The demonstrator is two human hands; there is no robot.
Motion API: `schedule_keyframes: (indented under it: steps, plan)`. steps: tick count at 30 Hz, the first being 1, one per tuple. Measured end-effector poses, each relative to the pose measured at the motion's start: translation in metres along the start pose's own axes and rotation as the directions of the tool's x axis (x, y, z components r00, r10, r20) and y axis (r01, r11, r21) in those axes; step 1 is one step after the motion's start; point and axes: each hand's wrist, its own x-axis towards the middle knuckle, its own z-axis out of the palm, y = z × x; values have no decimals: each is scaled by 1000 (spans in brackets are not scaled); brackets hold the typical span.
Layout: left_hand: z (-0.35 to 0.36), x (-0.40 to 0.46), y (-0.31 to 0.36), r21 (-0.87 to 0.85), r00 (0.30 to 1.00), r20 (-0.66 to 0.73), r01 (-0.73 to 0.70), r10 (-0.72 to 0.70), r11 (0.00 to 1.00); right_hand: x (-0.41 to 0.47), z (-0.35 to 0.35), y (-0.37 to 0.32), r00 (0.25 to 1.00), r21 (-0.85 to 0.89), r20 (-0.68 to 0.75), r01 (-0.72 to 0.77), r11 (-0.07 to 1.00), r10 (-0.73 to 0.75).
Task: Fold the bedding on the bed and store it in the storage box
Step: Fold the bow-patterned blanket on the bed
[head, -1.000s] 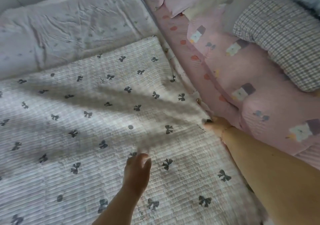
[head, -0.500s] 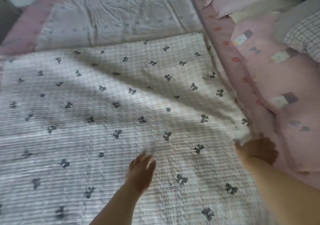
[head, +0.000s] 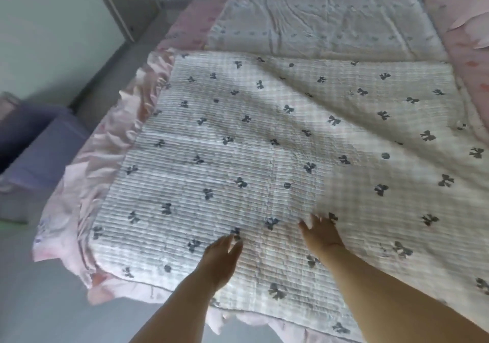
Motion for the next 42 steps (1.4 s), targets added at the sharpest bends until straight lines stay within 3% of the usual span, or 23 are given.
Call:
schedule_keyframes:
  steps: [5,10,22,26,32,35,38,42]
  plan:
    - [-53,-39,-90,-103,991,-99,82,-92,991,-29,54,-84,994,-31,68,84,996,-81]
    - [-102,-56,-173,-167,950,-186,221,-251,961,-38,91,-152,1000,-102,27,-5,995,8]
    - [-225,4,-274,-266,886,-275,302,-372,915,12,138,-332,997,-411,76,2,912,32]
    - [-267,50,-317,-279,848,-309,351,-430,894,34,152,-396,996,-429,-13,-85,899,88]
    - [-275,88,-359,-271,815,-255,457,-521,847,66,177,-425,963,-337,-117,-269,902,243]
    - [-277,98,-366,-290,822,-256,437,-509,851,66,184,-432,922,-247,-204,-373,894,329]
    - [-284,101,-368,-353,867,-268,317,-420,880,60,186,-442,901,-179,-238,-407,896,362]
    - [-285,97,-365,-358,935,-236,170,-265,918,46,194,-464,905,-89,-283,-356,930,319]
